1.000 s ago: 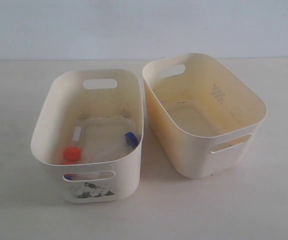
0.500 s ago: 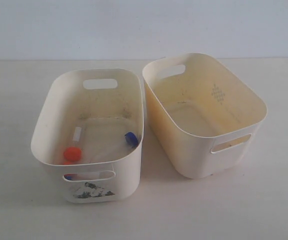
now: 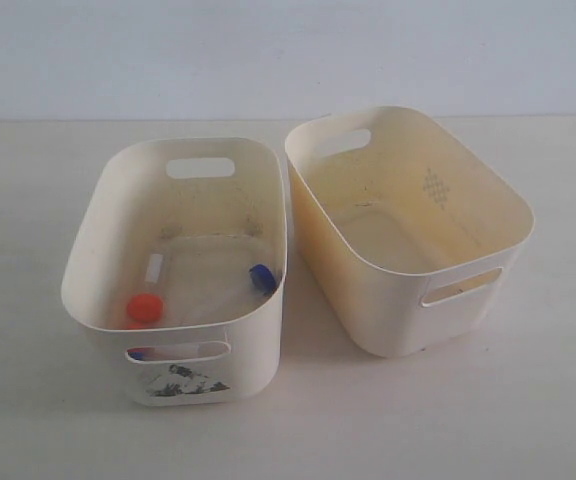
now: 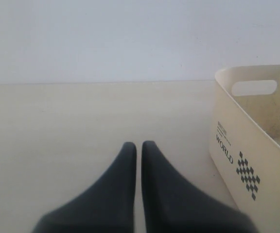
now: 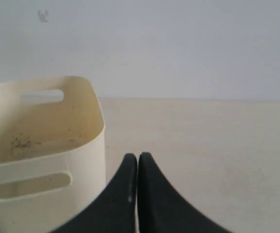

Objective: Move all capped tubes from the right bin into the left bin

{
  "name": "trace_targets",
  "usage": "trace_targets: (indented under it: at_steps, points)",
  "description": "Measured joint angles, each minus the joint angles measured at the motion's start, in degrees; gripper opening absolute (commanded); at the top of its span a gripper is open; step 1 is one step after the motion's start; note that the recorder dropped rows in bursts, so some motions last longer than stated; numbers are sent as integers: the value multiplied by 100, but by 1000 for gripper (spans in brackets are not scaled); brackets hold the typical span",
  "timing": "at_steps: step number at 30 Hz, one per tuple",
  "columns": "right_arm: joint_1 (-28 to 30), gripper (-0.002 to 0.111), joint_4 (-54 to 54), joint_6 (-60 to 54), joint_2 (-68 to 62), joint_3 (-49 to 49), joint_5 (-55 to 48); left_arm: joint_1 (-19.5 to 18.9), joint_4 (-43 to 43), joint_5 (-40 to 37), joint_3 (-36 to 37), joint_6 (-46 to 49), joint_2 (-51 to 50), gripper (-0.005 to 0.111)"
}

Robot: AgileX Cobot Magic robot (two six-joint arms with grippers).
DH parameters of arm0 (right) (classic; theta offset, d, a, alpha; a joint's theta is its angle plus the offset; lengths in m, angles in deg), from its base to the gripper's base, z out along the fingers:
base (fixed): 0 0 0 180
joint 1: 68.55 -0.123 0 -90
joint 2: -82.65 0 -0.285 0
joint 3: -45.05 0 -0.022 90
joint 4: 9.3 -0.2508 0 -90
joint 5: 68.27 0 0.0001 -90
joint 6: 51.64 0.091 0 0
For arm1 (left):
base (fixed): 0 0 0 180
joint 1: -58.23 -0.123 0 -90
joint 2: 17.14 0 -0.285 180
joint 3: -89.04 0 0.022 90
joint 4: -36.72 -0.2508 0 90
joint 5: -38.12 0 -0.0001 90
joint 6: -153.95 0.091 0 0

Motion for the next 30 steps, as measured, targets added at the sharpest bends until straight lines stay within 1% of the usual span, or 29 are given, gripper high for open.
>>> trace_targets:
  at_steps: [4, 7, 9, 18, 24, 30]
  points:
    - [0, 0, 69, -202, 540, -52, -701, 0, 0, 0, 0, 0, 0, 4]
    - [0, 0, 102, -235, 571, -61, -1138, 0, 0, 0, 0, 0, 0, 4]
    - [0, 0, 102, -214, 575, -80, -1258, 0, 0, 0, 0, 0, 0, 4]
    - [0, 0, 129, 22, 584, -79, -1329, 0, 0, 0, 0, 0, 0, 4]
    - [0, 0, 129, 380, 584, -79, -1358, 0, 0, 0, 0, 0, 0, 4]
    - [0, 0, 146, 440, 584, -79, -1381, 0, 0, 0, 0, 0, 0, 4]
